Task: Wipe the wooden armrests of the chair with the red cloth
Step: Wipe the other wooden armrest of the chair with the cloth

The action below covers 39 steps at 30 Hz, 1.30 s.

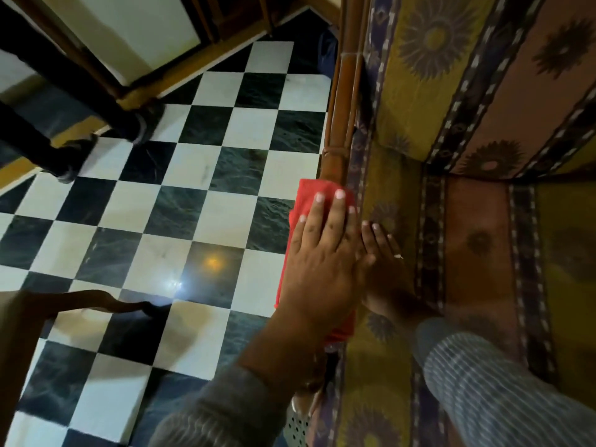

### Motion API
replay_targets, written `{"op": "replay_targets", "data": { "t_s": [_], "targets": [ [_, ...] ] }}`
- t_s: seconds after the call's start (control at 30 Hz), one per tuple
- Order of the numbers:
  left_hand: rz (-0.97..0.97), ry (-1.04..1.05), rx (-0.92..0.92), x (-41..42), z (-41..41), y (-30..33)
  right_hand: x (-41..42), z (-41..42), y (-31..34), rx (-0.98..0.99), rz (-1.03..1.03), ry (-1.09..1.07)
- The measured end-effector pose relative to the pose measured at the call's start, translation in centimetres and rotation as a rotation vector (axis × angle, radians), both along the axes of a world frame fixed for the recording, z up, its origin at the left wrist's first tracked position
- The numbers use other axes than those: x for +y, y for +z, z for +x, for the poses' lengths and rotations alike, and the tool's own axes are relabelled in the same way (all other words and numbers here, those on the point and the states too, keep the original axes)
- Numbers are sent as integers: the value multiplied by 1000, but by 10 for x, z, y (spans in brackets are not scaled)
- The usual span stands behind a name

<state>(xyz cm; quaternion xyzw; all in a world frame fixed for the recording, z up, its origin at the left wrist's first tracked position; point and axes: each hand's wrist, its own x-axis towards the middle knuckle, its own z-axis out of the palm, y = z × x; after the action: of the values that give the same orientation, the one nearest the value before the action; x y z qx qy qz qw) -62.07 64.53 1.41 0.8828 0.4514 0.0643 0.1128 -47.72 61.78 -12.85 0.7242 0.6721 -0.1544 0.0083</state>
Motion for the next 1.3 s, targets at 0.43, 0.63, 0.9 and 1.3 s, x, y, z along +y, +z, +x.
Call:
{"op": "replay_targets", "data": {
  "t_s": [0.43,0.63,0.9,1.3],
  "targets": [
    [-73,-28,-91,32,-4,5,-9,-4,5,67,105,15],
    [-46,36,-70,-12,-11,-6,-7,-2,4,57,66,8],
    [-68,-5,-7,-50,-32,1,-19,-10,-4,58,71,-26],
    [-85,22,-92,-5,-13,-5,-21,-7,-5,67,83,0]
  ]
}}
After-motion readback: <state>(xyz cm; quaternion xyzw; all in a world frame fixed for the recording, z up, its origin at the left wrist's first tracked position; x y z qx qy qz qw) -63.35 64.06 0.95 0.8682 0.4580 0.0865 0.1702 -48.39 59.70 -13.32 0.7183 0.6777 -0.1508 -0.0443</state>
